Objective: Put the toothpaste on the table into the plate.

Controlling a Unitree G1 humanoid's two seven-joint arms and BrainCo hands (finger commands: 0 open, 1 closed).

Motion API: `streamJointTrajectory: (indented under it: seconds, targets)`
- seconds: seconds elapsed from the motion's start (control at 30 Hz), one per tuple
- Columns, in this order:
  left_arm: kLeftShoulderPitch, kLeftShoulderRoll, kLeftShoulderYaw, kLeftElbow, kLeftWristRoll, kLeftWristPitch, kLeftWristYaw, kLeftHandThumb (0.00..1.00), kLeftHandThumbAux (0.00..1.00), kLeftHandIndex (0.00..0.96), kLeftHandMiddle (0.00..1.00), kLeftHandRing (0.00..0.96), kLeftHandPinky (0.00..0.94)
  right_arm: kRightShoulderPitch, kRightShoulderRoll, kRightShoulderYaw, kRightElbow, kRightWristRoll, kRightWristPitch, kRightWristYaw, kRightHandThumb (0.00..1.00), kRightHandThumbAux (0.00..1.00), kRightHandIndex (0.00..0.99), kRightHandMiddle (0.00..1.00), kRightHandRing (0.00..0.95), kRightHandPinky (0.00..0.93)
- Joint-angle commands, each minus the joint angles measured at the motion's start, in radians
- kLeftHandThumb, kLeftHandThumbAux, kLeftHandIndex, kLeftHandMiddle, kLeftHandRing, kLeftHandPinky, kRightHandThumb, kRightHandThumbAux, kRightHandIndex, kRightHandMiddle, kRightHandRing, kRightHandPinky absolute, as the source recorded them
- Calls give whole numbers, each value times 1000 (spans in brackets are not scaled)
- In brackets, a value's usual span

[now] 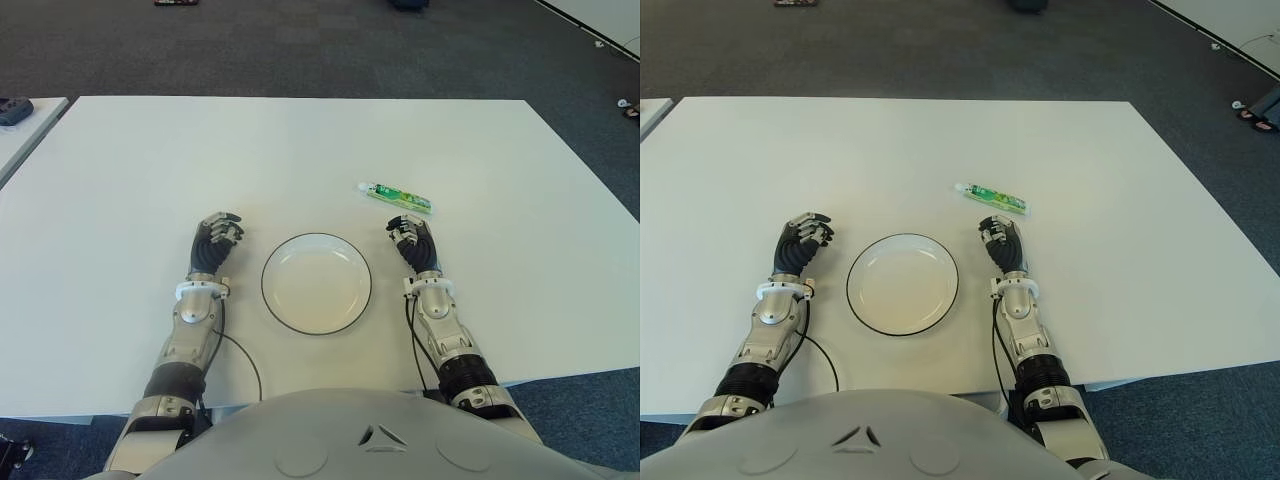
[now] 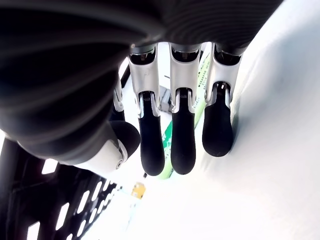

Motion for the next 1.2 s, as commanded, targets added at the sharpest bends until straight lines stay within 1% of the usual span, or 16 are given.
streamJointTrajectory:
  seconds: [0.03,0.07,0.1,0.2,0.33,0.43,0.47,0.53,0.63,0.7,0.8,0.83,0.87,0.93,1.07,1.2]
  targets:
    - [0,0,-6,-4,15,18,0,693,721,433,579,581,557,22,-5,2,12,-5,6,-3,706,731,424,473,486,534]
    - [0,1,-7,-3,16,18,-1,693,721,433,580,582,558,26,-10,4,-4,-16,-4,-11,706,731,424,472,486,534]
    - [0,2,-8,-3,17,18,-2,694,721,433,582,584,562,29,-13,6,-15,-24,-10,-17,706,731,422,472,482,503]
    - [1,2,-9,-7,19,25,-4,695,721,433,586,589,574,54,-33,9,-114,-54,-9,-18,702,730,416,465,464,451]
    - [5,0,-8,-17,18,44,-6,695,721,433,587,590,564,57,-63,10,-158,-80,-24,-15,691,728,407,399,384,355]
    - [8,-4,-6,-27,14,59,-5,695,721,433,585,585,555,51,-86,8,-179,-94,-31,-13,527,666,254,306,294,276]
    - [9,-5,-6,-28,14,56,-4,695,721,433,584,584,554,44,-98,4,-192,-97,-27,-7,510,657,237,294,283,266]
    - [8,-9,-6,-29,11,51,-3,695,722,433,584,584,555,31,-119,-1,-209,-103,-21,2,479,596,174,231,219,204]
    - [5,-11,-6,-25,6,48,-8,695,722,433,583,582,551,9,-147,-4,-218,-119,-10,9,471,518,103,143,137,129]
    - [4,-11,-6,-24,5,49,-10,695,722,433,582,581,550,1,-158,-4,-219,-127,-4,11,470,490,75,109,106,100]
    - [2,-10,-9,-21,12,53,-7,695,722,433,580,580,554,-41,-193,1,-209,-162,18,13,472,440,29,44,43,40]
    - [2,-10,-9,-21,15,53,-5,694,722,433,580,581,554,-56,-202,3,-204,-174,24,13,478,400,18,28,27,26]
    - [2,-10,-10,-20,18,54,-2,694,722,433,580,582,554,-87,-213,6,-189,-189,33,14,480,385,14,22,22,20]
    - [3,-10,-11,-19,21,54,1,694,722,433,586,589,569,-130,-228,10,-166,-207,44,15,500,323,5,9,8,8]
    - [7,-11,-10,-26,23,61,1,693,723,433,588,592,568,-208,-258,22,-108,-237,64,25,523,258,1,2,2,2]
    - [13,-14,-8,-35,25,69,5,693,723,433,584,591,565,-263,-295,45,-54,-277,80,35,542,192,0,0,0,0]
